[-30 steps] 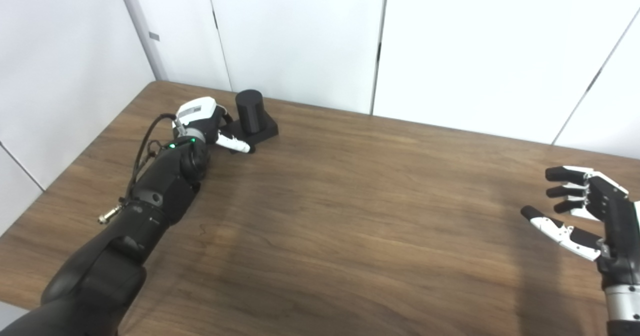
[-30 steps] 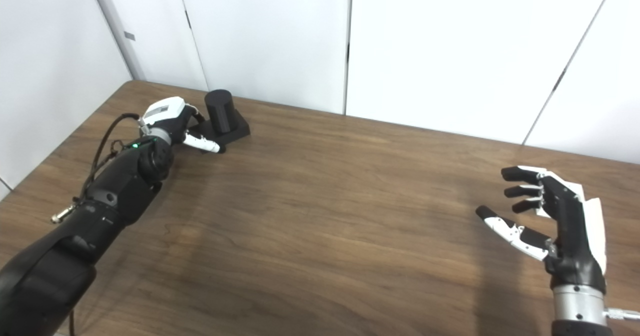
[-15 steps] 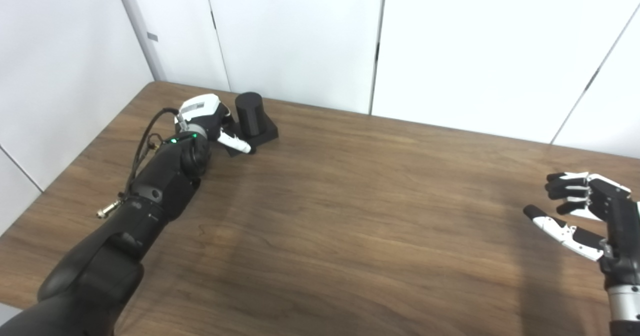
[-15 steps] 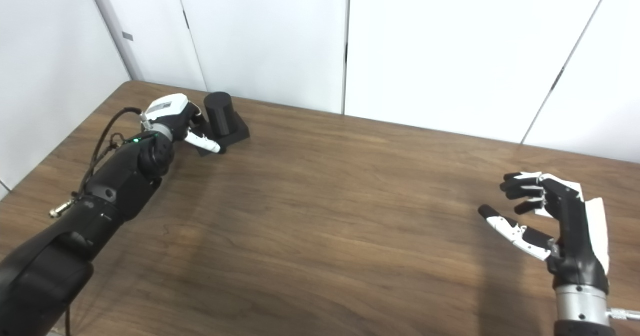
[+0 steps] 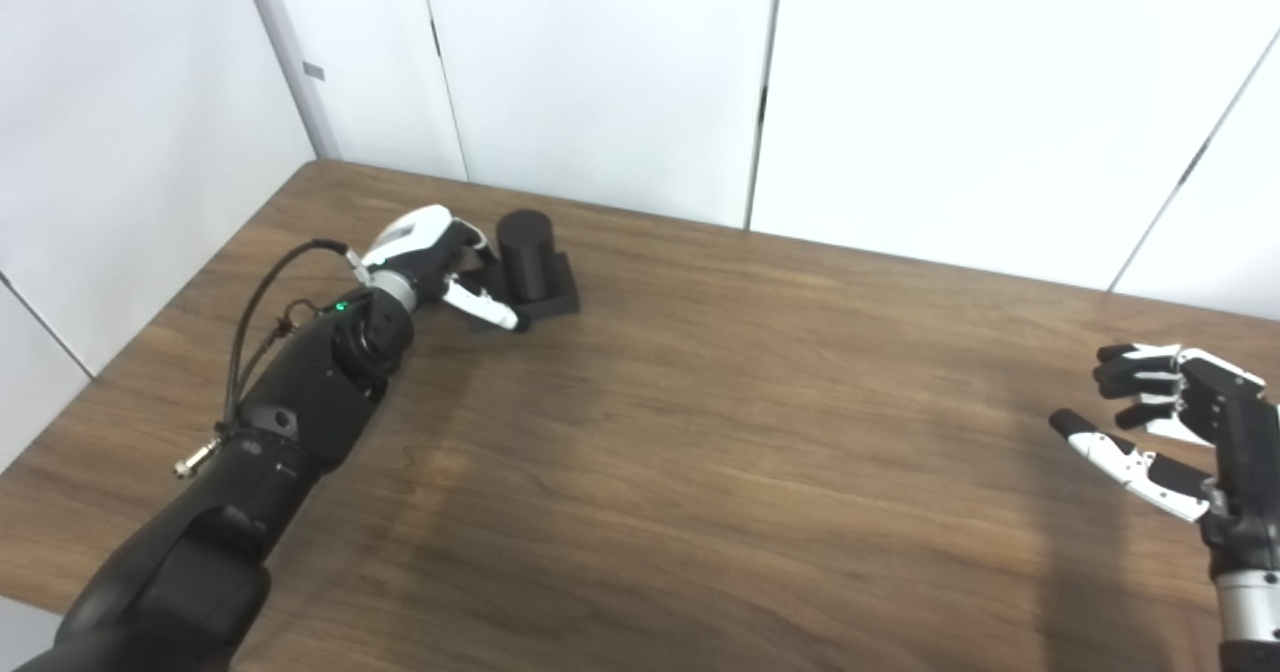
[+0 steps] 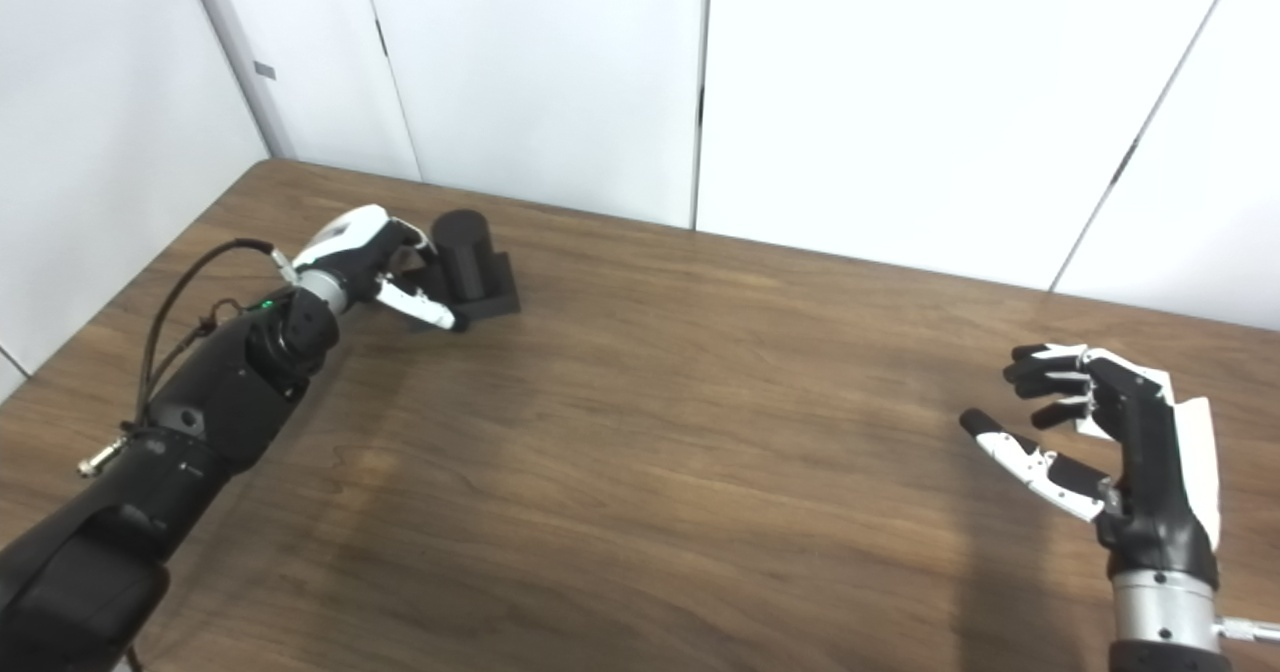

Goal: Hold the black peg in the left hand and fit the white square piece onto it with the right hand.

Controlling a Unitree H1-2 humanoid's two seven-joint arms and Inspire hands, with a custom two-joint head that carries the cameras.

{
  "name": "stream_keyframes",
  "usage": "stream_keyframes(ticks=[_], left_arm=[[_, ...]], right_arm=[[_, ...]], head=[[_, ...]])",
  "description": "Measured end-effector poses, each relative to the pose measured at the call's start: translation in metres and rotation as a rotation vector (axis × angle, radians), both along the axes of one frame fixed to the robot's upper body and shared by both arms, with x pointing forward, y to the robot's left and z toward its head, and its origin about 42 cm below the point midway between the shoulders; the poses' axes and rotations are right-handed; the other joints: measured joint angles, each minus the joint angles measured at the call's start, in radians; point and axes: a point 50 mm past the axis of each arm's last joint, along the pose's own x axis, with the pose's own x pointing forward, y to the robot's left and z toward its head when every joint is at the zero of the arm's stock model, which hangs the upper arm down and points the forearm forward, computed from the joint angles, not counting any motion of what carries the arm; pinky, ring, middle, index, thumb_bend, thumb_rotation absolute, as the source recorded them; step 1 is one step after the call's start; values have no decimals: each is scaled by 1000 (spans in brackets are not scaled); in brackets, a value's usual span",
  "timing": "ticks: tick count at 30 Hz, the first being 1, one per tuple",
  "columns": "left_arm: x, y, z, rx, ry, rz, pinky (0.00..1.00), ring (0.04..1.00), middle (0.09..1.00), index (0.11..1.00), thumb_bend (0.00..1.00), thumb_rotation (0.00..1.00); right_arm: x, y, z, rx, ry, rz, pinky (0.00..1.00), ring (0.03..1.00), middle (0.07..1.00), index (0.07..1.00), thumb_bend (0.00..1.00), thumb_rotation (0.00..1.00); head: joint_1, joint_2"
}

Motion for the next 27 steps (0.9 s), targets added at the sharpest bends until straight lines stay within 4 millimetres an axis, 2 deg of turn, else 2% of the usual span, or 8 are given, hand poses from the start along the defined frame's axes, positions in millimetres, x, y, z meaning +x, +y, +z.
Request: stream_keyframes(ticks=[12,19,23,27], left_arm=[[-21,-49,-3,-46,-55,-237,795,918,887,488,525,61],[-32,-72,-3,-49,-57,-341,831,933,897,488,524,63],[-40,-95,-5,-62,-56,-420,815,930,897,487,525,65],[-43,-107,-6,-62,-62,-488,787,918,891,487,524,65]], right_arm=[[1,1,0,-4,-2,1,431,565,644,492,497,117],[1,1,0,-4,-2,1,423,558,640,492,497,116],[1,1,0,-13,0,-1,431,569,643,492,498,118],[1,2,-1,-16,-1,-3,432,568,646,492,497,117]], head=[[-8,0],[-32,9],[-48,12],[-67,14]])
